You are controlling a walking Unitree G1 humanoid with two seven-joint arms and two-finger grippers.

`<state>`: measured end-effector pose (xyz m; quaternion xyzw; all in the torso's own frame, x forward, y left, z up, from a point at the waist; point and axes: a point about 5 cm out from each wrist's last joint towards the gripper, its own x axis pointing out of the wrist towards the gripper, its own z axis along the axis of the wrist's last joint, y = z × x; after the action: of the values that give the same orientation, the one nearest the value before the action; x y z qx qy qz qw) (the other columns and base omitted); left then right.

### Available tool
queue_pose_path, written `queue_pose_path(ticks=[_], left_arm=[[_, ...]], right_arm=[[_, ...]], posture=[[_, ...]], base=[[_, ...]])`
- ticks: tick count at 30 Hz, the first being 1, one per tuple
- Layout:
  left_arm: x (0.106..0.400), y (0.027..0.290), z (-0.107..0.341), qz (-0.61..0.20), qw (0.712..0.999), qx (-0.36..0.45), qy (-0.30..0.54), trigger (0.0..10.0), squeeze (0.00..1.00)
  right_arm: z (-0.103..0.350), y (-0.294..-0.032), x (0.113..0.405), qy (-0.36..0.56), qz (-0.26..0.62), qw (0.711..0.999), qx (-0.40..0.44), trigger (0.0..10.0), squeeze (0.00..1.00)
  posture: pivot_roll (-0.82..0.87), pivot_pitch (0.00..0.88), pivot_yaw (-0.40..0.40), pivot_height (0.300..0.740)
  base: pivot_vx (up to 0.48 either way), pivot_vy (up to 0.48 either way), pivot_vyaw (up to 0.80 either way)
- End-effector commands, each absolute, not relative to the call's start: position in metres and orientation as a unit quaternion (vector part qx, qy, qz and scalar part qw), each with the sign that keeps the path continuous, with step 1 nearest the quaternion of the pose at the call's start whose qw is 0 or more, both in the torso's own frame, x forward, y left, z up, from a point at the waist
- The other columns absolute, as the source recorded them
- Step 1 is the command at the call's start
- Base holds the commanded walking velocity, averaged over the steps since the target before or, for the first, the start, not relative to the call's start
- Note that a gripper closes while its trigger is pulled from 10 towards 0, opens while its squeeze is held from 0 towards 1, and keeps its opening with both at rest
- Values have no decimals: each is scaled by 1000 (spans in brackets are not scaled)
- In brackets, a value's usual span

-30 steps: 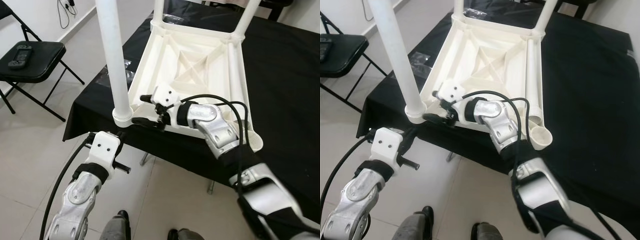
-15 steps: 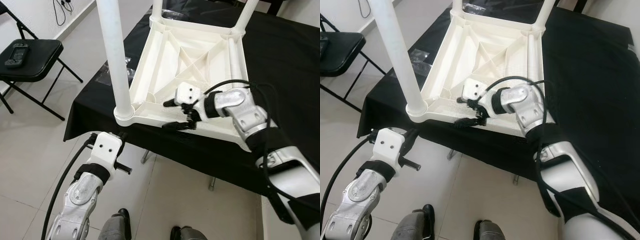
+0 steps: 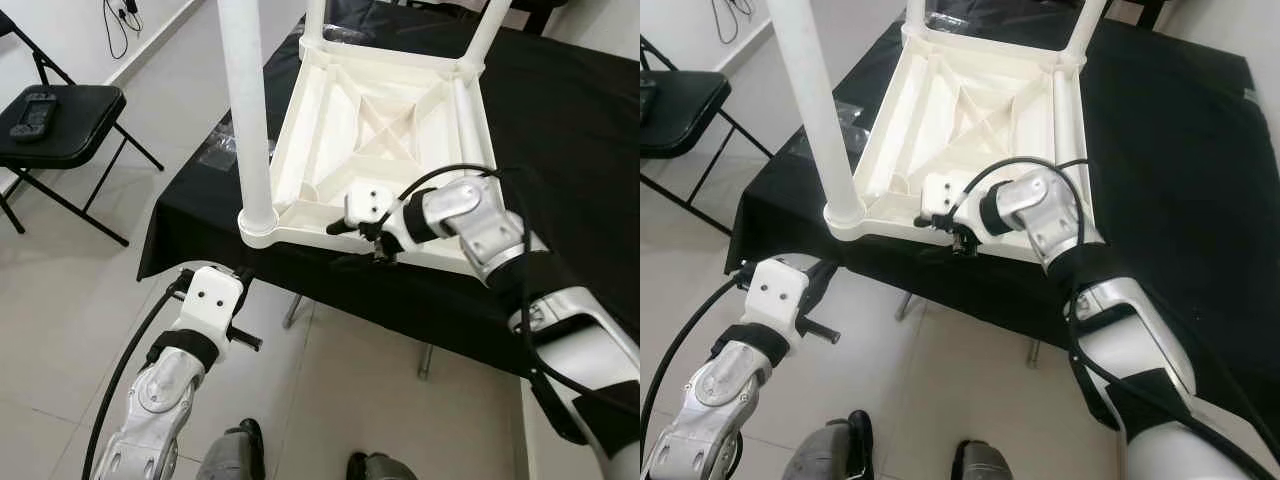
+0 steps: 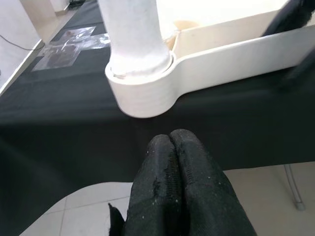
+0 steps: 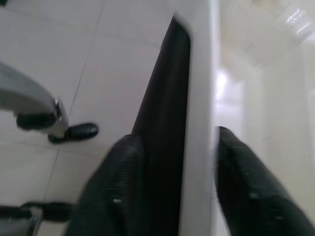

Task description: Building children table

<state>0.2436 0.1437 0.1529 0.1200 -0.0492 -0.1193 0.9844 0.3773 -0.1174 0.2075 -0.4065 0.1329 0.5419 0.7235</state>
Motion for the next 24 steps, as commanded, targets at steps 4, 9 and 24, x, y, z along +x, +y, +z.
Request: queue_pose_path(ticks=[4, 9, 24], left_arm=[[241, 144, 149, -119, 985, 121, -42, 10000, 0], [241, 144, 150, -118, 985, 120, -42, 10000, 0], [242, 144, 150, -116, 985, 119, -43, 10000, 0]], right_arm=[[204, -115, 379, 125, 534, 741, -388, 1922, 0], [218, -116, 379, 96, 549, 747, -363, 10000, 0], [204, -102, 386, 137, 508, 774, -353, 0, 0]], posture=[[118, 236, -111, 740], [116, 237, -111, 740], [115, 239, -118, 740]], base=[[0, 0, 0], [0, 0, 0], [0, 0, 0]])
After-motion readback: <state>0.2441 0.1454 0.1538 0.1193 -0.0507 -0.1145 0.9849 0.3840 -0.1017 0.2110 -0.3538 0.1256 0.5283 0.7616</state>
